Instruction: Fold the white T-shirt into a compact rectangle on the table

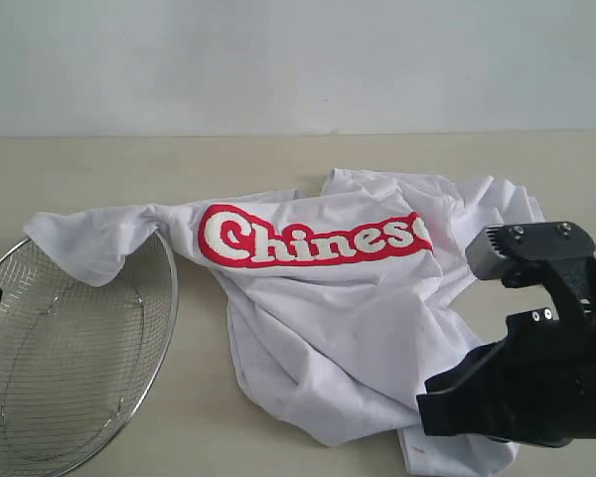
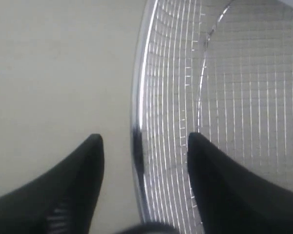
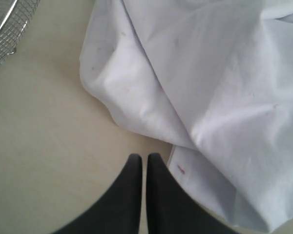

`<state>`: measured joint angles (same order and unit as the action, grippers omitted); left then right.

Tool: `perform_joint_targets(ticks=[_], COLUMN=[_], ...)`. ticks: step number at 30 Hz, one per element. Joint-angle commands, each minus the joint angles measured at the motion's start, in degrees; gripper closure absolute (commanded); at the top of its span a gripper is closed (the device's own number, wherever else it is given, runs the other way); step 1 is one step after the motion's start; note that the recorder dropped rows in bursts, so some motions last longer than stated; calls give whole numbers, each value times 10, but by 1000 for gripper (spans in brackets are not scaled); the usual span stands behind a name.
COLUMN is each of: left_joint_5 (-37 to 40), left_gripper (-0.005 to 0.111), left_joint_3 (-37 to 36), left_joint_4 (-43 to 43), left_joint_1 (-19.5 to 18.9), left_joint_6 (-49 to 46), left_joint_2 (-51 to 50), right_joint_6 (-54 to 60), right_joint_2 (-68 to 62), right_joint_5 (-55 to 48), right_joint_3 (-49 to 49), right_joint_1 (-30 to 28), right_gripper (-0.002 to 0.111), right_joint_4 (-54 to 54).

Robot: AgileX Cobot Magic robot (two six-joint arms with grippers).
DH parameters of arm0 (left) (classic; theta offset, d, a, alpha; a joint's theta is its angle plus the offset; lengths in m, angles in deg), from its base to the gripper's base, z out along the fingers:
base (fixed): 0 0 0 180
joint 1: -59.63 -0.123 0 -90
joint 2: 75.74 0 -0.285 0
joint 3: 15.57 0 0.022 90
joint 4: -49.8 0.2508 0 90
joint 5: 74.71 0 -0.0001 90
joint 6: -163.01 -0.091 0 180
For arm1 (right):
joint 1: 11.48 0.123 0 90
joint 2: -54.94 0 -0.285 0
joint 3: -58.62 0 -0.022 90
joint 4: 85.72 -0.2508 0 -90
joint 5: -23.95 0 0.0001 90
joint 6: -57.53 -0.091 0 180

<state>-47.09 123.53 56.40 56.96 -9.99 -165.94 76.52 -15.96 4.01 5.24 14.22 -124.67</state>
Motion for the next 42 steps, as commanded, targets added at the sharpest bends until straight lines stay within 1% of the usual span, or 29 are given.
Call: perform_joint_targets(ticks=[1, 5, 7, 12, 13, 16, 23, 26, 30, 31, 34, 35, 37, 38, 40, 41, 42], left_joint_5=[-29, -43, -53, -80, -80, -52, 27, 40, 39, 43, 62, 73, 93, 106, 140, 149, 153], left_gripper=[57, 58, 64, 98, 102, 102, 102, 102, 102, 102, 102, 102, 102, 102, 87, 77, 64], left_joint_3=[4, 4, 4, 5, 10, 36, 99, 110, 113, 114, 120, 124, 133, 140, 160, 165, 171], left_joint_4=[3, 1, 1, 2, 2, 3, 36, 52, 64, 86, 89, 89, 93, 96, 96, 94, 83], left_joint_1=[-2, -2, -2, -2, -3, -15, -59, -70, -81, -85, -100, -108, -110, -110, -110, -110, -110], left_joint_6=[7, 7, 8, 8, 8, 8, 12, 12, 12, 12, 12, 20, 65, 69, 83, 86, 86], left_joint_2=[-41, -83, -98, -122, -125, -134, -133, -133, -133, -133, -133, -133, -132, -132, -132, -132, -128], right_joint_6=[6, 8, 9, 11, 11, 12, 17, 20, 20, 20, 21, 22, 24, 24, 24, 24, 24], right_joint_2=[6, 6, 6, 6, 6, 6, 6, 6, 6, 6, 6, 6, 6, 6, 6, 6, 6], right_joint_5=[6, 9, 14, 21, 21, 23, 35, 42, 45, 45, 45, 45, 52, 55, 60, 60, 60], right_joint_3=[3, 3, 3, 3, 3, 3, 3, 3, 3, 3, 3, 3, 3, 3, 3, 3, 3], right_joint_1=[1, 1, 1, 1, 1, 1, 1, 1, 1, 1, 1, 1, 1, 1, 1, 1, 1], right_gripper=[108, 108, 108, 108, 108, 108, 108, 108, 108, 108, 108, 108, 108, 108, 108, 108, 108], right_joint_4=[3, 3, 3, 3, 3, 3, 3, 3, 3, 3, 3, 3, 3, 3, 5, 5, 6])
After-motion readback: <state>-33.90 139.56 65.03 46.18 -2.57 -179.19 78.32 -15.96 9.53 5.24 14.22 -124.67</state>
